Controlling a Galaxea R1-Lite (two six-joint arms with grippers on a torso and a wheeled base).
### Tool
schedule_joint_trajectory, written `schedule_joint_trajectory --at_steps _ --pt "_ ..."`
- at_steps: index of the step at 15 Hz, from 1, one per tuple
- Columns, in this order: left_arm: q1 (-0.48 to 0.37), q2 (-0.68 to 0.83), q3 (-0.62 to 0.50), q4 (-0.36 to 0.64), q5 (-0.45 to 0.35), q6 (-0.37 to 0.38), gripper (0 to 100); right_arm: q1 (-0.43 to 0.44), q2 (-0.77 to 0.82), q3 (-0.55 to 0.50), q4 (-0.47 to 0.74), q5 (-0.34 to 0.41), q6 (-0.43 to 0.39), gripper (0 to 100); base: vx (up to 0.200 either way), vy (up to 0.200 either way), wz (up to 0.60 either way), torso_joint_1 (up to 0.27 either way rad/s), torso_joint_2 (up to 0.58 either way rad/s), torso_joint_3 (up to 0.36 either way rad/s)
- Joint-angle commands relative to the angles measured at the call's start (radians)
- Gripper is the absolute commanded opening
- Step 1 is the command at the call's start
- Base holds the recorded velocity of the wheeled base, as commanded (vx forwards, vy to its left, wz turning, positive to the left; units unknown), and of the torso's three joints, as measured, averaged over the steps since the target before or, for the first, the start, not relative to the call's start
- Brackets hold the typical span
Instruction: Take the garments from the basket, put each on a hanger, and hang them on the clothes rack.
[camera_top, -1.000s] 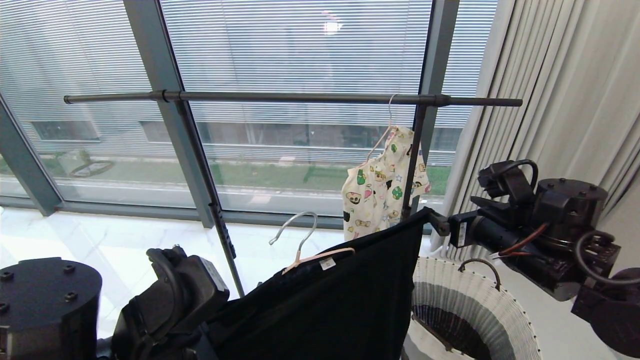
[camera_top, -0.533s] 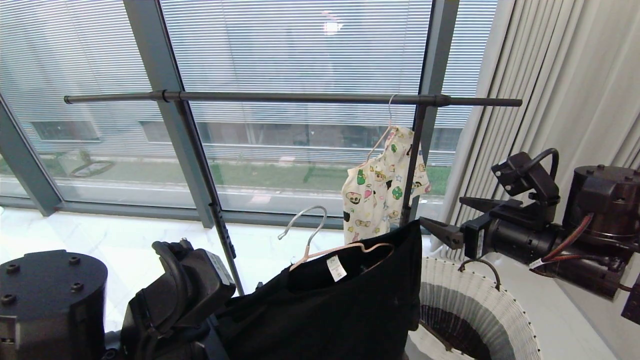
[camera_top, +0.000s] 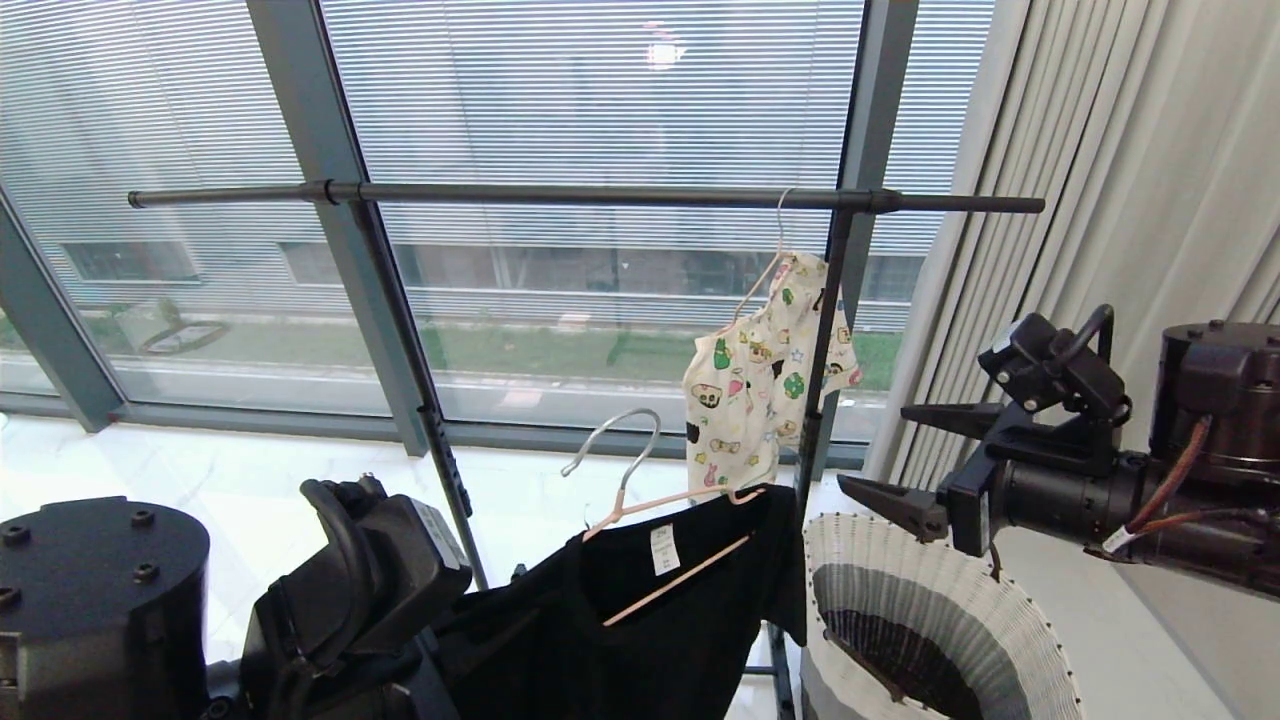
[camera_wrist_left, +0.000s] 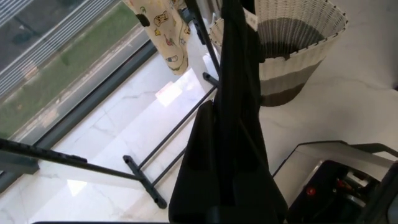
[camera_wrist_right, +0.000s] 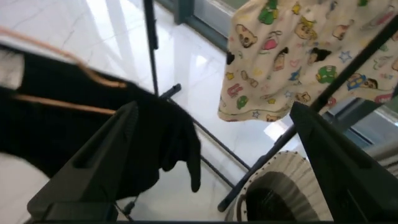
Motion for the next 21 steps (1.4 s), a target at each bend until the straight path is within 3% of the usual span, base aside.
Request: schedule_joint_trajectory --at_steps 1,4,5,6,9,16,21 --pt "-0.036 0.003 -0.012 -0.001 0.0 -0.002 0 0.014 -0.083 -0.004 0.106 0.09 -0.078 100 0.0 0.0 0.0 0.0 0.0 0.0" --pt "-0.067 0.056 -0.054 -0.002 -0.025 -0.002 0 0.063 -0.136 -0.004 0.282 0.205 -0.253 100 0.0 0.0 0.0 0.0 0.0 0.0" --pt "-0.076 0.122 -0.096 -0.028 -0.03 -0.002 0 0.068 -0.131 -0.004 0.313 0.234 -0.346 100 0.0 0.0 0.0 0.0 0.0 0.0" --pt "-0.102 0.165 -0.11 -0.066 -0.034 0.0 0 0.068 -0.128 -0.002 0.314 0.238 -0.381 100 0.0 0.0 0.0 0.0 0.0 0.0" --pt "-0.179 0.201 -0.124 -0.106 -0.106 0.01 0 0.066 -0.149 -0.001 0.325 0.24 -0.384 100 0.0 0.0 0.0 0.0 0.0 0.0" --pt "-0.249 0.206 -0.141 -0.106 -0.105 0.035 0 0.063 -0.152 -0.002 0.416 0.261 -0.418 100 0.0 0.0 0.0 0.0 0.0 0.0" --pt "-0.254 0.209 -0.156 -0.106 -0.091 0.035 0 0.063 -0.122 -0.001 0.466 0.26 -0.477 100 0.0 0.0 0.0 0.0 0.0 0.0"
